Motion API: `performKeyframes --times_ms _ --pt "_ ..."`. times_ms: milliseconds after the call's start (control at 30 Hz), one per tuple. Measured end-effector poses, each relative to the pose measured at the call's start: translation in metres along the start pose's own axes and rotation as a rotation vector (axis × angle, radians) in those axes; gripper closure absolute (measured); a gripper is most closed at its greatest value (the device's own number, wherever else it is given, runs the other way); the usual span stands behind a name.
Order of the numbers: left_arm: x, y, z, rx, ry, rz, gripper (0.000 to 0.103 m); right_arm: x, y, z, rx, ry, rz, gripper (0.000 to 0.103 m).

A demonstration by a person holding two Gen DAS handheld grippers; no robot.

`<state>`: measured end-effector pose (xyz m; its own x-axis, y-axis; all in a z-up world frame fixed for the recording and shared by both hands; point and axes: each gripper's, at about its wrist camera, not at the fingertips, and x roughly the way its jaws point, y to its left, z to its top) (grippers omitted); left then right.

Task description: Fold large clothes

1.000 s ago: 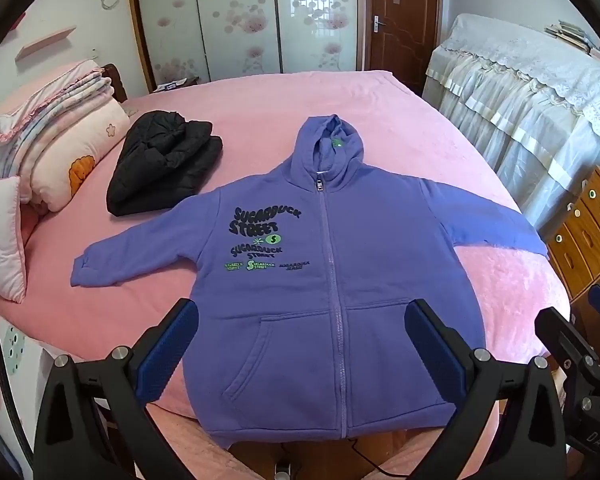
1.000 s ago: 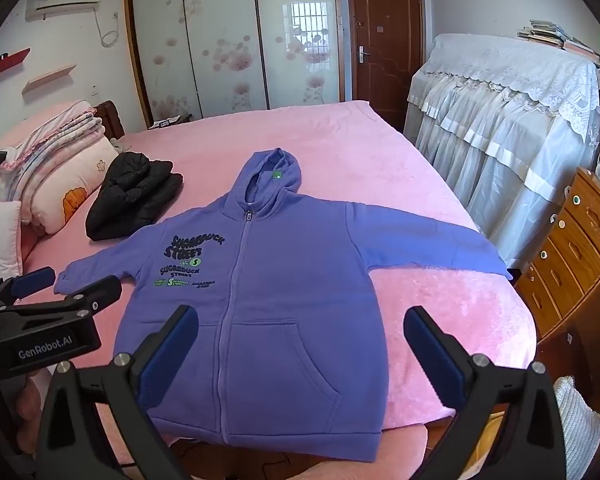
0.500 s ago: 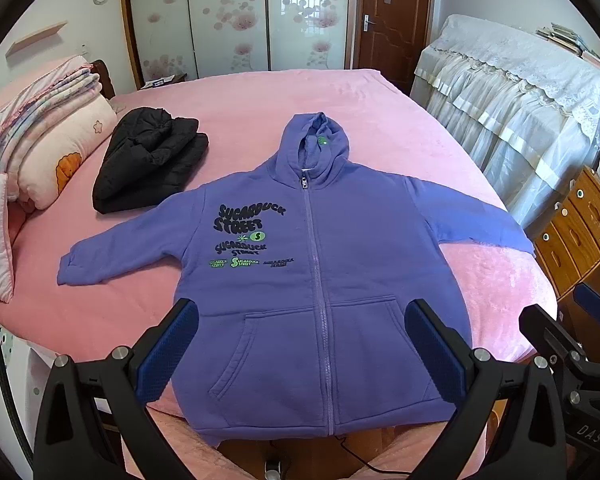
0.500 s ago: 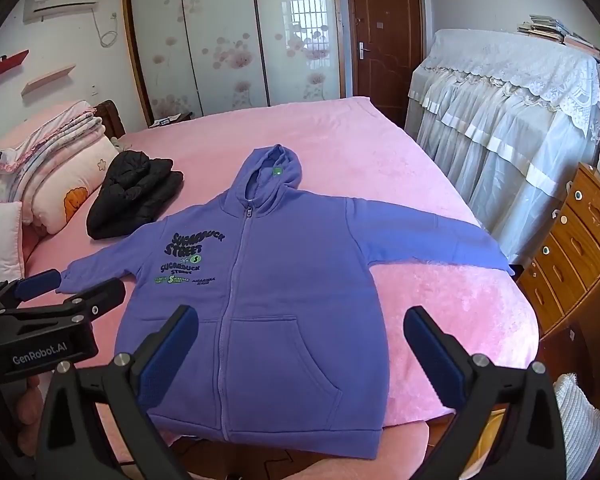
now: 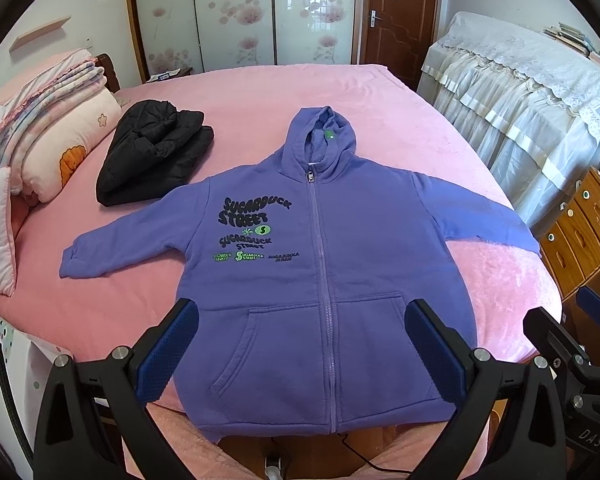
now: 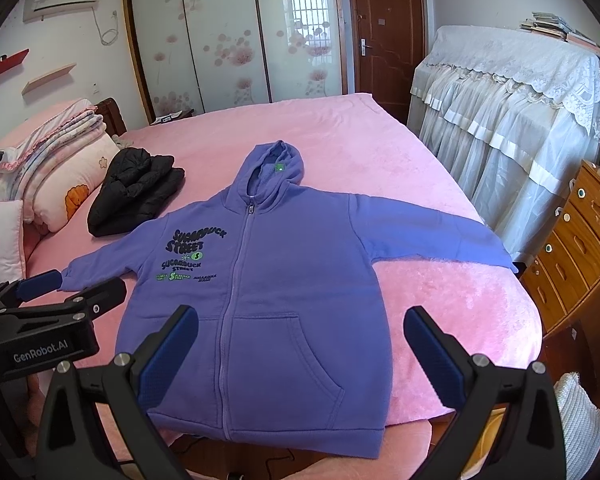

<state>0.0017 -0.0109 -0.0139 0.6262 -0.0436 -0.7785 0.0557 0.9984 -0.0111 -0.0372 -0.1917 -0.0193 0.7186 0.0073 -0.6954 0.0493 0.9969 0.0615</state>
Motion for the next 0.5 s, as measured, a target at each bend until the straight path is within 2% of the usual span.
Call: performKeyframes --times_ms 500 --pt "0.0020 0.0004 -0.0018 0.003 0.009 -0.005 0.001 0.0055 -0.0006 -0.0025 0.005 0.011 0.014 0.000"
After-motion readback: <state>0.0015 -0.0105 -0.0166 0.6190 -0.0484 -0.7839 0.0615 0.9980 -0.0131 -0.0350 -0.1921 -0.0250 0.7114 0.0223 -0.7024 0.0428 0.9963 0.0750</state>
